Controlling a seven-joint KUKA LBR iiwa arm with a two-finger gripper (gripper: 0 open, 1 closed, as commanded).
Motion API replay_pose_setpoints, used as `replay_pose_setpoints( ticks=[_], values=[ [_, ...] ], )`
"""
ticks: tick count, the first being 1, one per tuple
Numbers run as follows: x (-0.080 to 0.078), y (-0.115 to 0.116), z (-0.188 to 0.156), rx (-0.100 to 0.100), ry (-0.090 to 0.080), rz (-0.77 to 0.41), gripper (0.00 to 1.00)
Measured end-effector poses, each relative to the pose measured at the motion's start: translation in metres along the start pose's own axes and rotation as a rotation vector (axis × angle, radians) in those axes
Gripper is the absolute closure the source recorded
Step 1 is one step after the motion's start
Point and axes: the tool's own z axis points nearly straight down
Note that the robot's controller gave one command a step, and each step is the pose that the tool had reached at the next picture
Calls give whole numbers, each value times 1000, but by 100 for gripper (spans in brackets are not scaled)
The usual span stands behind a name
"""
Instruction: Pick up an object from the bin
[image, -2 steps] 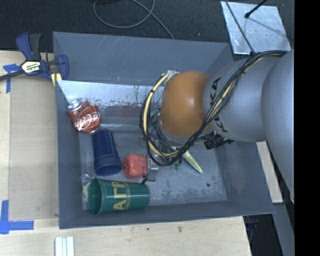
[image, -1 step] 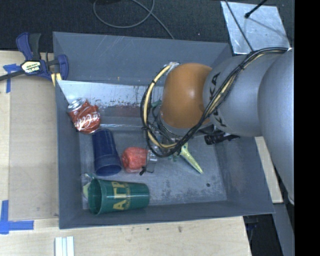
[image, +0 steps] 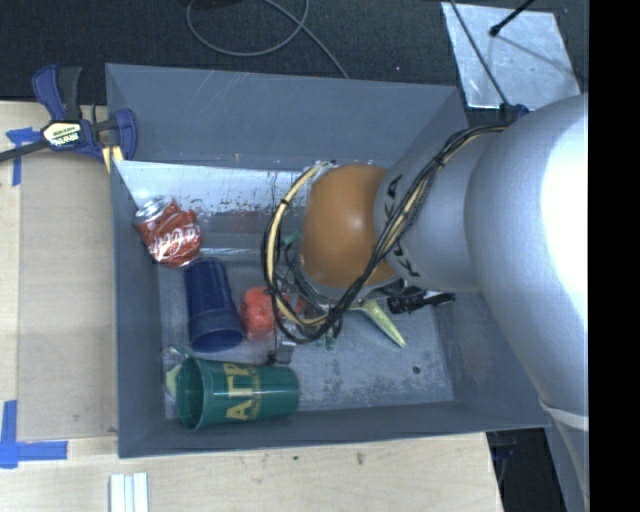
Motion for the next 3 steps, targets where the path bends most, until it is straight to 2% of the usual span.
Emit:
replay_pose_setpoints(
  ticks=[1,3],
  values=[
    [-11,-4,4,-3,-9,108,100],
    [-9,-4,-1,-1,-2,108,100]
  ],
)
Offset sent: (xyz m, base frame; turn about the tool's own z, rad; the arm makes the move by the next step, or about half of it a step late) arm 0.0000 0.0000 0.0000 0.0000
